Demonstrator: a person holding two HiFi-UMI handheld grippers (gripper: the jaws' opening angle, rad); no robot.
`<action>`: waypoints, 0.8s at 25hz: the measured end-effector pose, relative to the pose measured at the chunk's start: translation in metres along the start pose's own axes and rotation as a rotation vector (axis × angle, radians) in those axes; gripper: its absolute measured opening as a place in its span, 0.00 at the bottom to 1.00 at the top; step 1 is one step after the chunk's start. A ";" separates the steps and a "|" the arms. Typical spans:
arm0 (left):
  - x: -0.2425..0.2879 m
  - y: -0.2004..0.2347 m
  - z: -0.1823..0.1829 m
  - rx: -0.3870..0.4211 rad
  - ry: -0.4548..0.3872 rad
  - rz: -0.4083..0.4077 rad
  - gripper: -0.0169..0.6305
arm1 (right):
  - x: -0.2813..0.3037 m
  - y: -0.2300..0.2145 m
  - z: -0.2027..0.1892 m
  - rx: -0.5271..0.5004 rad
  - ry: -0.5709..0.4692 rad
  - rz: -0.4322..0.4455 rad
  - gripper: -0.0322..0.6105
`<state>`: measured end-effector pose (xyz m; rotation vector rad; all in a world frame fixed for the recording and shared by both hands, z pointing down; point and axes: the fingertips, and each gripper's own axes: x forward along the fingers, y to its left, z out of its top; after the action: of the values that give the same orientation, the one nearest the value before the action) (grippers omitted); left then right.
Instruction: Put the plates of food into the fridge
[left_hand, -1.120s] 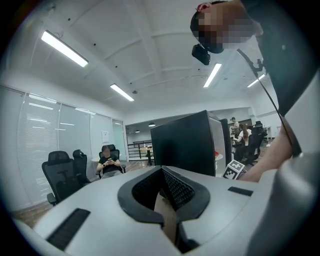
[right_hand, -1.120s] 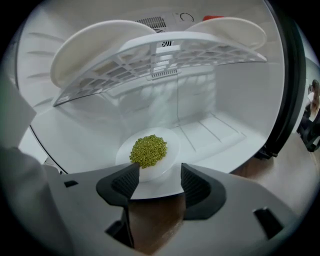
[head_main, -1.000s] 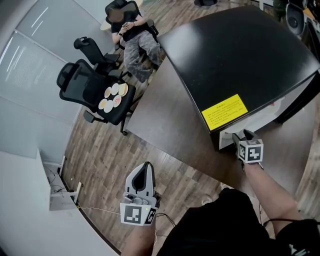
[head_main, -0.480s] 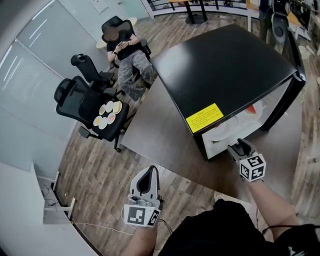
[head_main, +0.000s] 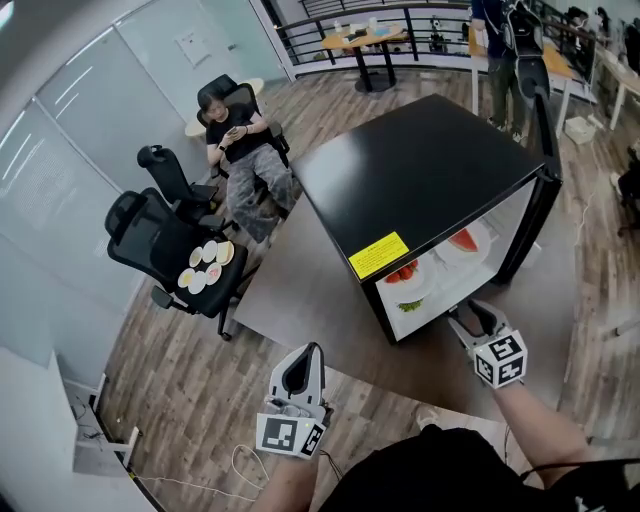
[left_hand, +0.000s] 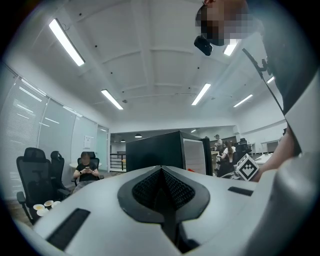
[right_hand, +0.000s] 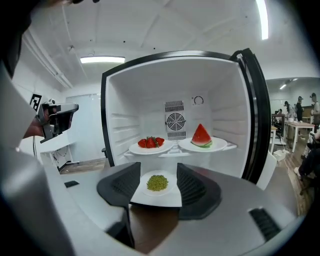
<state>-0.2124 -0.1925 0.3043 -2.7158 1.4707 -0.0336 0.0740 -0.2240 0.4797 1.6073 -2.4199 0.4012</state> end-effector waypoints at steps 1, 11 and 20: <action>-0.001 -0.003 0.001 -0.003 0.000 -0.005 0.03 | -0.007 0.001 0.003 0.007 -0.004 -0.003 0.42; 0.001 -0.031 0.005 -0.005 -0.015 -0.047 0.03 | -0.065 -0.021 0.044 0.051 -0.142 -0.085 0.22; 0.010 -0.044 0.007 -0.011 -0.032 -0.059 0.03 | -0.078 -0.039 0.050 0.065 -0.159 -0.105 0.06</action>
<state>-0.1696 -0.1770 0.3001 -2.7548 1.3862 0.0163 0.1392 -0.1875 0.4116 1.8503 -2.4439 0.3505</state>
